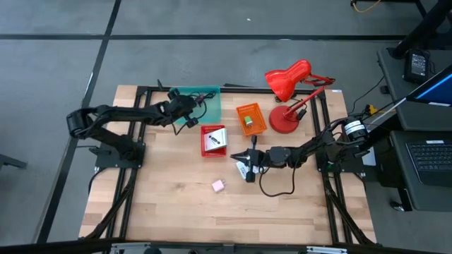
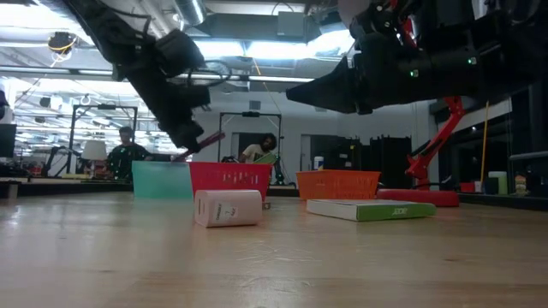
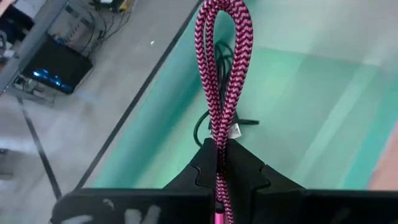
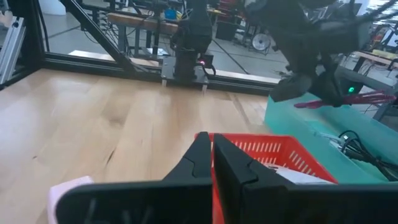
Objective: Pick and place items into bin
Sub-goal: Put the pink charger cable into the blue bin, then put the card reader box into the red bin
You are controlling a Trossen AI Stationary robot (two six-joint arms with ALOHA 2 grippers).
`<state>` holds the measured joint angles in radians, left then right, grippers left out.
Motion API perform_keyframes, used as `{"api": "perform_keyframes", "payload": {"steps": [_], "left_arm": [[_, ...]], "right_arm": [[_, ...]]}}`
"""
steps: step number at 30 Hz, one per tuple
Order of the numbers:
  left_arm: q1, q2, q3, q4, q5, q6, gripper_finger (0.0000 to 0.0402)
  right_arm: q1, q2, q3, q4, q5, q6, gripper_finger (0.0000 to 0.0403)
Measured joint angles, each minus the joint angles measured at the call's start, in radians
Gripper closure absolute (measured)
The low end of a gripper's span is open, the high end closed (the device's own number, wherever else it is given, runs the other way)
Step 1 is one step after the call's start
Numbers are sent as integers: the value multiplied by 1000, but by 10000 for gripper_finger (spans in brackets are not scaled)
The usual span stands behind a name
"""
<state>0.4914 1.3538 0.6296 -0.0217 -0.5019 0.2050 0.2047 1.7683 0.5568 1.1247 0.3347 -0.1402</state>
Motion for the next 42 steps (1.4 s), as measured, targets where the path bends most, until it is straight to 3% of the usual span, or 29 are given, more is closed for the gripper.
{"api": "perform_keyframes", "payload": {"steps": [5, 16, 22, 28, 35, 42], "left_arm": [[11, 41, 0, 3, -3, 0, 391], [11, 51, 0, 79, -30, 30, 314], [-5, 51, 0, 108, -32, 55, 295], [-71, 9, 0, 145, -9, 86, 305], [-207, -152, 0, 146, 18, 56, 331], [-351, -248, -29, 189, 212, -14, 373]], "right_arm": [[0, 0, 0, -5, 0, 0, 402], [0, 0, 0, -17, 0, 7, 402], [4, 0, 0, -46, 0, 54, 402], [12, 0, 0, -45, 0, 80, 402], [39, -25, -1, -47, 0, 80, 402], [57, -53, -1, -65, 0, 69, 402]]}}
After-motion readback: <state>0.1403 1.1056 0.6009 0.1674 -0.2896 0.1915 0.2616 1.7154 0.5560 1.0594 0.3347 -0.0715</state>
